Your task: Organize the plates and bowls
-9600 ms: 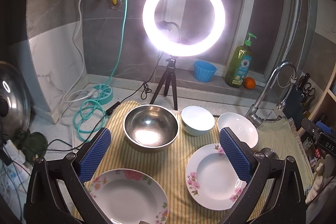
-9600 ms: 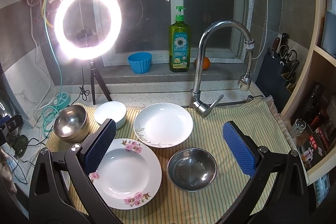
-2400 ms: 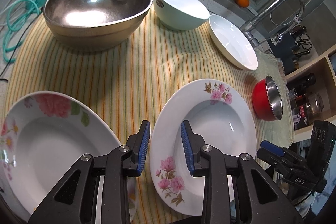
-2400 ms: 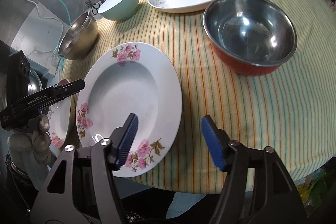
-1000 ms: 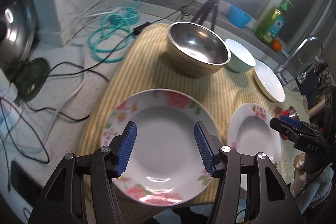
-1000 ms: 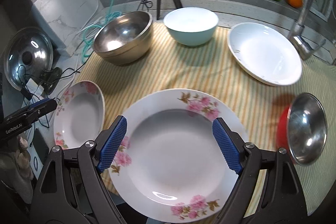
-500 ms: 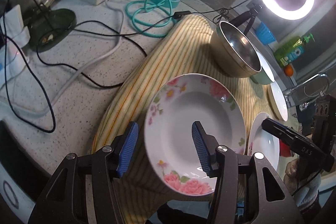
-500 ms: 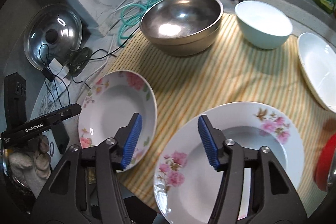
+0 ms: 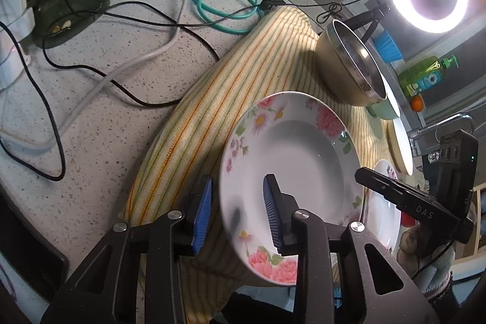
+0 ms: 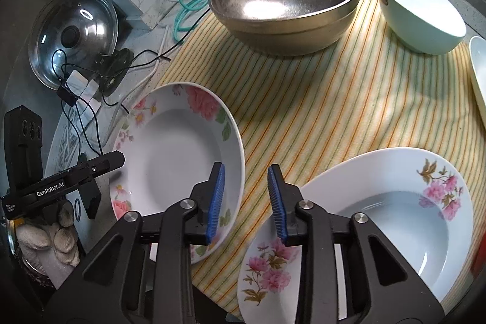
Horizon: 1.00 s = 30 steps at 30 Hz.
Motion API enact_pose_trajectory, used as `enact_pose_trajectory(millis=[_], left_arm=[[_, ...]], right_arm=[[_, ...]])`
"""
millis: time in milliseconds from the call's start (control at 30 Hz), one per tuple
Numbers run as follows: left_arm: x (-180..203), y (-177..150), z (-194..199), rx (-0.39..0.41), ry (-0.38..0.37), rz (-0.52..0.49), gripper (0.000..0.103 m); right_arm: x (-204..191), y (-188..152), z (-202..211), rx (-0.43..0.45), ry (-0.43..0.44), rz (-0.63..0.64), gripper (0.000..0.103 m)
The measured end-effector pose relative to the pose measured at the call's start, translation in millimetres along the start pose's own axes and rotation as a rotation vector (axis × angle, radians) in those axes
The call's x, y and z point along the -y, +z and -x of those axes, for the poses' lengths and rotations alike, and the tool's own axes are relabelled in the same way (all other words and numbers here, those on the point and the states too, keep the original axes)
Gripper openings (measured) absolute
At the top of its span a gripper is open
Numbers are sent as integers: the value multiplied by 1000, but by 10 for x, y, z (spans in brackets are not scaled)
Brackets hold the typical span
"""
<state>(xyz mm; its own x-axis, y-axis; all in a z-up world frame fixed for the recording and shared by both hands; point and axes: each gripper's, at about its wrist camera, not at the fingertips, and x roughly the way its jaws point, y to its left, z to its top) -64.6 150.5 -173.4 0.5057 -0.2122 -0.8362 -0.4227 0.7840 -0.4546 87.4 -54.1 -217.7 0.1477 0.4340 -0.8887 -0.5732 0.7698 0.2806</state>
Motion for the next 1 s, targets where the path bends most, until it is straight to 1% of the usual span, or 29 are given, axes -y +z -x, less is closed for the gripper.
enact_pose_trajectory(millis=[133, 233, 567, 733, 1000], left_arm=[[16, 8, -34, -9, -7, -4, 29], [25, 15, -45, -10, 0, -12, 29], [23, 23, -56, -17, 2, -15, 29], [58, 53, -26, -5, 4, -23, 29], [135, 95, 7, 5, 4, -48, 29]], right_arm=[[-6, 10, -73, -24, 17, 1, 17], [-36, 26, -85, -28, 27, 8, 12], [-67, 36, -76, -23, 12, 9, 12], [-71, 22, -41, -18, 5, 8, 13], [-39, 28, 94, 14, 15, -16, 13]])
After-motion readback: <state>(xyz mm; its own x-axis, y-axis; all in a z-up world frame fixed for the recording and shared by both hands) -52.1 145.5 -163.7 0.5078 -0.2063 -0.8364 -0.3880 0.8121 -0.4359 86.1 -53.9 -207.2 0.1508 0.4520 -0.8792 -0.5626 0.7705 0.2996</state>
